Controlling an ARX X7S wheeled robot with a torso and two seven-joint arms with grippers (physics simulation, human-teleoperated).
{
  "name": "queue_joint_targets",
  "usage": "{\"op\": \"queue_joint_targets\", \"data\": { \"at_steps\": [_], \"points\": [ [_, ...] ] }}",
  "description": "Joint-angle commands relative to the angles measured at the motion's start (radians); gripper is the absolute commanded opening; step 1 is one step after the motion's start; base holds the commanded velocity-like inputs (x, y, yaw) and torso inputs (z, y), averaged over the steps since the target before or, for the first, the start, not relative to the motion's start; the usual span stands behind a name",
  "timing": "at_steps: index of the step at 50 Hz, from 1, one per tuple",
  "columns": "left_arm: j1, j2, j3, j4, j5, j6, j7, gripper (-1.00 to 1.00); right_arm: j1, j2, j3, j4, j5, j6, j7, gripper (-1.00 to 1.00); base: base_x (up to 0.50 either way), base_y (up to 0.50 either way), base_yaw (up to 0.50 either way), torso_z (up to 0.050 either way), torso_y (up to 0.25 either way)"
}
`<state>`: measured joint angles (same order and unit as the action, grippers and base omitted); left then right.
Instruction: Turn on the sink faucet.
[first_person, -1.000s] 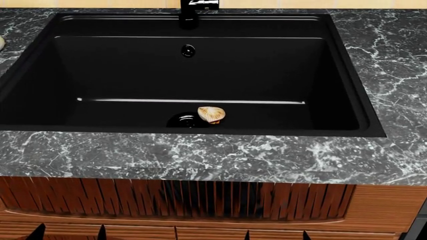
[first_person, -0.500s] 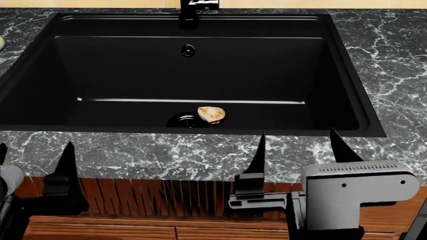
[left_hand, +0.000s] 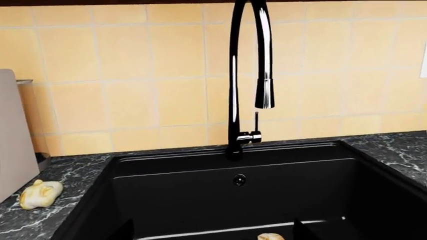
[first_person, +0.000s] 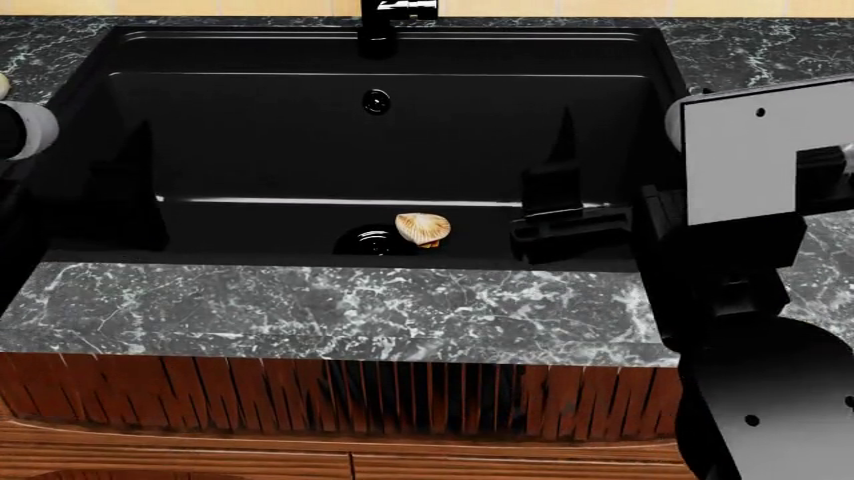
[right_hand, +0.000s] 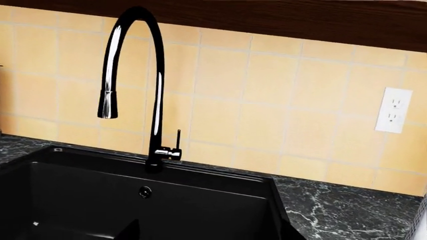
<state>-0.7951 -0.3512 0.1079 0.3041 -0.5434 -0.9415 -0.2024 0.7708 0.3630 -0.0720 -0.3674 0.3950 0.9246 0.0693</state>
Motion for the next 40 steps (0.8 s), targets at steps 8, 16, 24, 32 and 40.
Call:
{"op": "queue_joint_targets", "data": {
  "at_steps": [8, 16, 24, 32, 40],
  "points": [
    [-0.061, -0.053, 0.025, -0.109, 0.012, -0.056, 0.02, 1.0, 0.024, 0.024, 0.006, 0.051, 0.018, 0.017, -0.026, 1.0, 0.05, 0.0, 0.0, 0.0, 0.0],
    [-0.052, -0.051, 0.029, -0.12, 0.004, -0.062, 0.024, 1.0, -0.008, 0.032, 0.009, 0.062, 0.009, -0.018, -0.028, 1.0, 0.28, 0.0, 0.0, 0.0, 0.0],
    [-0.034, -0.048, 0.036, -0.115, -0.001, -0.056, 0.027, 1.0, -0.027, 0.033, 0.013, 0.052, 0.008, -0.027, -0.02, 1.0, 0.41, 0.0, 0.0, 0.0, 0.0],
    [-0.03, -0.049, 0.033, -0.12, 0.0, -0.055, 0.021, 1.0, -0.037, 0.037, 0.002, 0.053, 0.008, -0.032, -0.025, 1.0, 0.5, 0.0, 0.0, 0.0, 0.0],
    [-0.02, -0.062, 0.016, -0.119, -0.005, -0.052, 0.019, 1.0, -0.04, 0.04, 0.002, 0.04, 0.009, -0.026, -0.018, 1.0, 0.5, 0.0, 0.0, 0.0, 0.0]
  ]
}}
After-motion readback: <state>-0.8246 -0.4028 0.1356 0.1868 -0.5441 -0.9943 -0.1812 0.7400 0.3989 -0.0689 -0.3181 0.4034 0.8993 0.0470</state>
